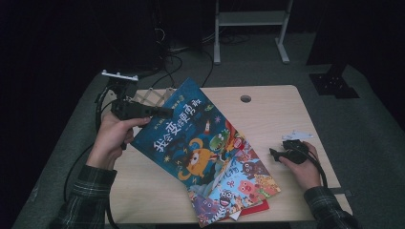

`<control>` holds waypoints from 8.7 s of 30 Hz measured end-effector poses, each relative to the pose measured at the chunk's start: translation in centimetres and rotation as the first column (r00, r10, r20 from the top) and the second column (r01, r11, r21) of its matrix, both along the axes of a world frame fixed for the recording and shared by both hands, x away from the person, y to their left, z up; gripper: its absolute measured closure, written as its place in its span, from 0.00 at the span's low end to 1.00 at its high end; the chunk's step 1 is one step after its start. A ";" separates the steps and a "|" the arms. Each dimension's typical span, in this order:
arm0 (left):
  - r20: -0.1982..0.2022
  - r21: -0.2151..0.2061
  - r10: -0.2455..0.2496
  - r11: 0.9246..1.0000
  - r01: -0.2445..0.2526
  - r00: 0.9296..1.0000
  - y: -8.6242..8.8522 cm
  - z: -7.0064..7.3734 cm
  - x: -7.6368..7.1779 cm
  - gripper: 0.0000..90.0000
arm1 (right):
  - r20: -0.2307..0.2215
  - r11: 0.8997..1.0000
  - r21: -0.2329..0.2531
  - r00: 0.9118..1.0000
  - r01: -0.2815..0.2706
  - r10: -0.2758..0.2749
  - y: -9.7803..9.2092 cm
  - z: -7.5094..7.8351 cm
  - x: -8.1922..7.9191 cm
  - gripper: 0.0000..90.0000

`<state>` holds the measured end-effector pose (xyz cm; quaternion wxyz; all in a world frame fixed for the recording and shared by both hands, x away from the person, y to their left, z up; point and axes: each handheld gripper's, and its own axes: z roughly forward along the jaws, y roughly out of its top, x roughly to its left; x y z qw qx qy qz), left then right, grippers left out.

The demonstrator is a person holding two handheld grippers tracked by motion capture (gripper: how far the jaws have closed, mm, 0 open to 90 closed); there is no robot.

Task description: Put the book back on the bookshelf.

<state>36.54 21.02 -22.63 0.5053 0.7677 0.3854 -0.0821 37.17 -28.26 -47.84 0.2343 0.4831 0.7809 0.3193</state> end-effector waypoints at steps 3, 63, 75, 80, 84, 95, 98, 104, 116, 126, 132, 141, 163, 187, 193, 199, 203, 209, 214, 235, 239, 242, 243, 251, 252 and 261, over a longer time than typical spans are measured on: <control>0.015 0.014 0.010 1.000 -0.010 1.000 0.4 0.5 -0.2 0.92 | -0.006 1.000 0.026 1.000 0.015 -0.015 -0.2 -0.2 0.1 0.35; 0.019 0.111 0.423 0.900 -0.422 0.906 18.2 1.9 -4.3 0.92 | -0.019 0.996 0.069 0.999 0.052 -0.051 -0.6 -0.8 0.4 0.14; -0.004 0.140 0.494 0.861 -0.489 0.869 21.2 1.6 -4.7 0.92 | -0.019 0.996 0.069 0.998 0.054 -0.052 -0.6 -0.8 0.4 0.14; -0.010 0.156 0.518 0.845 -0.511 0.855 22.0 1.5 -4.7 0.92 | -0.019 0.996 0.069 0.998 0.053 -0.052 -0.6 -0.8 0.4 0.14; -0.013 0.168 0.532 0.836 -0.523 0.846 22.4 1.2 -4.6 0.92 | -0.019 0.996 0.069 0.998 0.054 -0.053 -0.6 -0.8 0.4 0.14; -0.019 0.191 0.573 0.807 -0.559 0.820 22.9 1.3 -3.1 0.92 | -0.019 0.996 0.068 0.998 0.054 -0.053 -0.6 -0.8 0.4 0.14; -0.025 0.189 0.581 0.802 -0.566 0.814 22.9 1.4 -2.4 0.92 | -0.019 0.996 0.069 0.998 0.055 -0.053 -0.6 -0.8 0.4 0.14; -0.025 0.219 0.594 0.788 -0.575 0.804 22.8 1.3 -1.2 0.92 | -0.019 0.996 0.068 0.998 0.055 -0.053 -0.6 -0.8 0.4 0.14; -0.039 0.256 0.619 0.765 -0.591 0.785 22.4 0.9 1.7 0.92 | -0.022 0.995 0.071 0.998 0.063 -0.061 -0.5 -0.8 0.5 0.13; -0.051 0.258 0.659 0.735 -0.628 0.750 21.8 0.6 4.1 0.92 | -0.022 0.995 0.072 0.998 0.065 -0.064 -0.5 -0.8 0.5 0.13; -0.057 0.261 0.693 0.705 -0.660 0.719 21.6 0.5 5.3 0.92 | -0.021 0.995 0.071 0.998 0.064 -0.063 -0.5 -0.8 0.5 0.13; -0.075 0.289 0.716 0.681 -0.672 0.694 21.5 0.2 7.0 0.92 | -0.022 0.995 0.071 0.998 0.065 -0.063 -0.5 -0.8 0.5 0.13; -0.073 0.275 0.710 0.690 -0.670 0.701 22.1 0.3 7.8 0.85 | -0.022 0.995 0.072 0.998 0.065 -0.063 -0.5 -0.8 0.5 0.13; 0.050 0.165 0.669 0.726 -0.667 0.741 22.7 3.1 4.4 0.76 | -0.023 0.995 0.072 0.998 0.066 -0.065 -0.5 -0.8 0.5 0.13; 0.068 0.152 0.615 0.772 -0.617 0.786 20.1 2.9 3.7 0.74 | -0.023 0.995 0.071 0.998 0.067 -0.065 -0.4 -0.8 0.5 0.13; 0.085 0.140 0.558 0.813 -0.565 0.825 17.1 1.7 2.8 0.73 | -0.021 0.995 0.071 0.998 0.067 -0.065 -0.4 -0.8 0.5 0.13; 0.106 0.137 0.516 0.839 -0.527 0.850 14.8 0.4 2.1 0.70 | -0.022 0.995 0.071 0.998 0.067 -0.066 -0.4 -0.8 0.5 0.13; 0.110 0.138 0.473 0.863 -0.485 0.874 12.3 -2.1 1.2 0.68 | -0.021 0.995 0.071 0.998 0.068 -0.067 -0.4 -0.8 0.5 0.13; 0.117 0.150 0.450 0.873 -0.463 0.886 10.9 -4.1 0.5 0.65 | -0.020 0.995 0.070 0.997 0.069 -0.068 -0.4 -0.8 0.4 0.13; 0.144 0.210 0.406 0.879 -0.429 0.903 6.6 -11.3 -2.3 0.49 | -0.018 0.995 0.066 0.997 0.075 -0.074 -0.4 -0.8 0.2 0.13; 0.161 0.177 0.398 0.889 -0.423 0.903 6.0 -13.2 -2.8 0.41 | -0.019 0.995 0.067 0.997 0.080 -0.079 -0.4 -0.8 0.1 0.13; 0.135 0.191 0.369 0.901 -0.389 0.920 5.6 -14.8 -2.6 0.35 | -0.019 0.994 0.068 0.997 0.081 -0.079 -0.4 -0.8 0.1 0.13; 0.139 0.197 0.374 0.897 -0.396 0.917 5.4 -15.2 -2.6 0.33 | -0.019 0.995 0.068 0.997 0.078 -0.077 -0.4 -0.8 0.1 0.14; 0.142 0.264 0.334 0.895 -0.360 0.932 4.2 -17.4 -2.7 0.26 | -0.032 0.997 0.059 0.998 0.051 -0.049 0.0 -0.3 -0.6 0.35; 0.149 0.274 0.327 0.893 -0.357 0.933 4.0 -17.5 -2.8 0.26 | -0.038 0.997 0.056 0.998 0.045 -0.043 0.0 -0.2 -0.7 0.38; 0.159 0.277 0.311 0.897 -0.345 0.937 3.5 -18.3 -2.7 0.35 | -0.083 0.994 0.105 0.997 0.000 0.009 -0.5 1.2 -2.5 0.47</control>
